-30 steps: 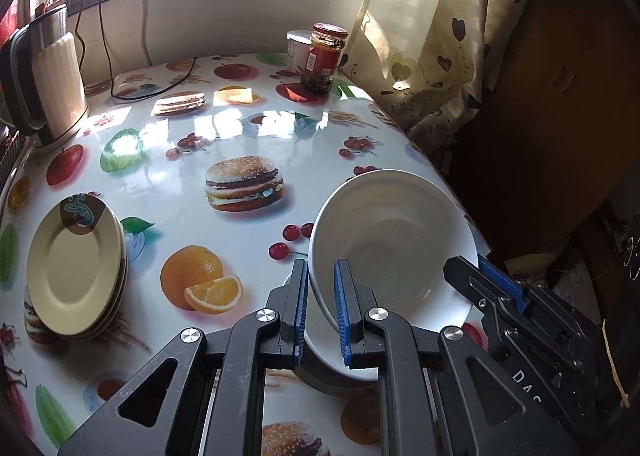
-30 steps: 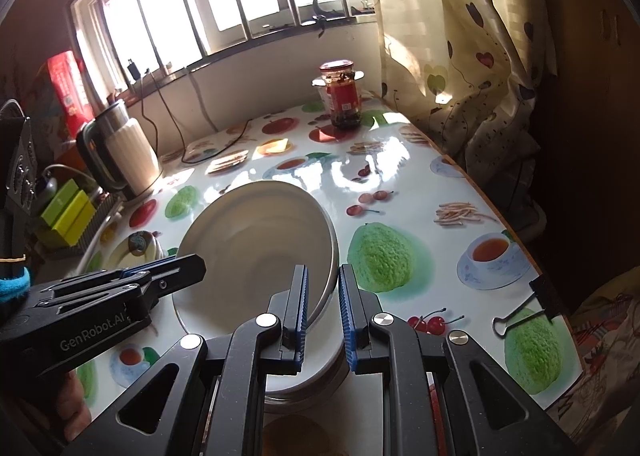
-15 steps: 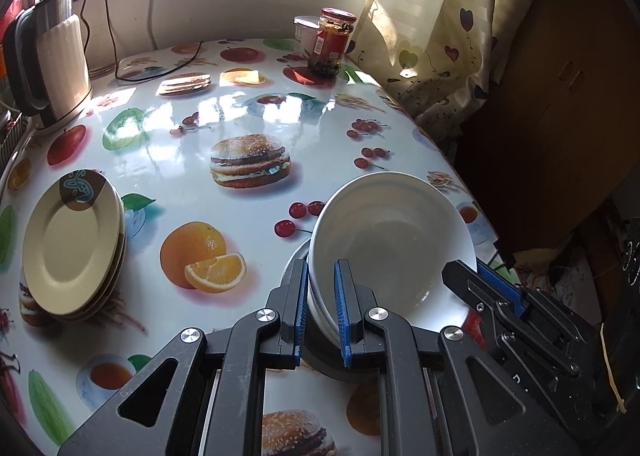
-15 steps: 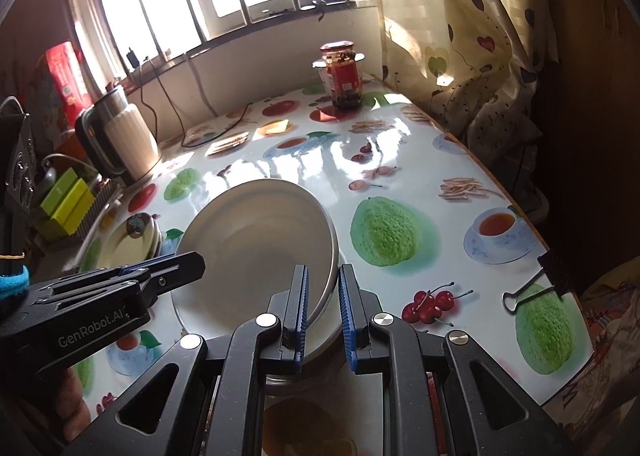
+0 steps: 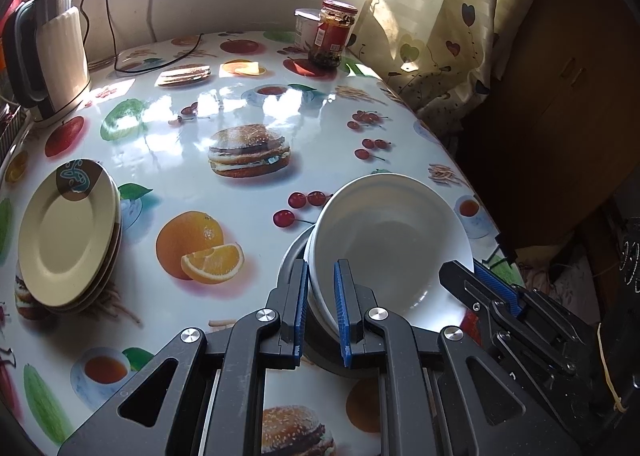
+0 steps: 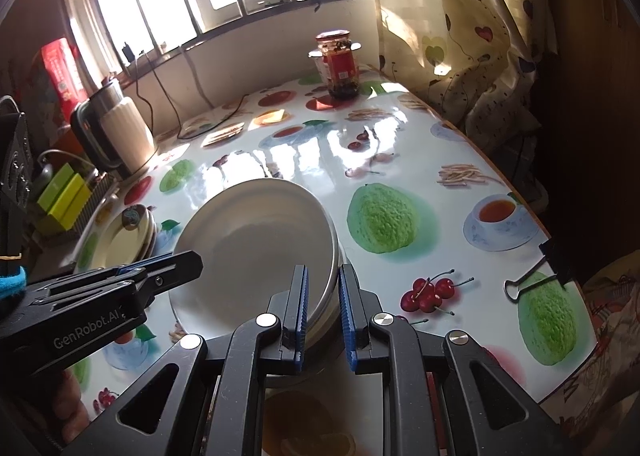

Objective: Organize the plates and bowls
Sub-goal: 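Lower the blue-striped white bowl into the steel bowl and open both tools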

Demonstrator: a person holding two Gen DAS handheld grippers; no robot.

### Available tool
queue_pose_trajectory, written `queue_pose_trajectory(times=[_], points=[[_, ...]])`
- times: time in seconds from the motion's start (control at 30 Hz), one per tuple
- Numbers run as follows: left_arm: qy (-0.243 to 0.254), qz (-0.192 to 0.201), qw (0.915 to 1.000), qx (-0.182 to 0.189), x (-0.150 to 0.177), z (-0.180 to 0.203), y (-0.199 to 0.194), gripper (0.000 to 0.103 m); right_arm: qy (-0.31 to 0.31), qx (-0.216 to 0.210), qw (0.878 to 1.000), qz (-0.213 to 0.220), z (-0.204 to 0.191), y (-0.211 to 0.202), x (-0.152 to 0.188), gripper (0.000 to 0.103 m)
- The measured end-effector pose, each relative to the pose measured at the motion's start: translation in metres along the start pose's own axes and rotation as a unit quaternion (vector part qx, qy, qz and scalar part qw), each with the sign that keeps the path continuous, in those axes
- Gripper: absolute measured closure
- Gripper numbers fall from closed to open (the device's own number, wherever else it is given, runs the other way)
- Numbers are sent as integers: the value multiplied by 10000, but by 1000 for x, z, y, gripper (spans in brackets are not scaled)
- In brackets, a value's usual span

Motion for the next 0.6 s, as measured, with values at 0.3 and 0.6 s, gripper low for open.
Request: queue_pose_trajectory(times=[0.3,0.6], points=[[-13,-26,10000,28,1,1,0,89,89,1,9999,-119,3,4,1,85],[-51,-68,10000,31,2,-1,2,89,110,36,9998,-145,4,6,0,85]])
Point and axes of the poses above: each gripper's, at about its wrist camera, not at the fingertips, and y roughly the way its jaws point, z to its right, x to its underside, the point moved 10 cm from there along y, roughly the way its jaws point, and after that the axes turned 5 degrees about y, right-handed, at the moved point
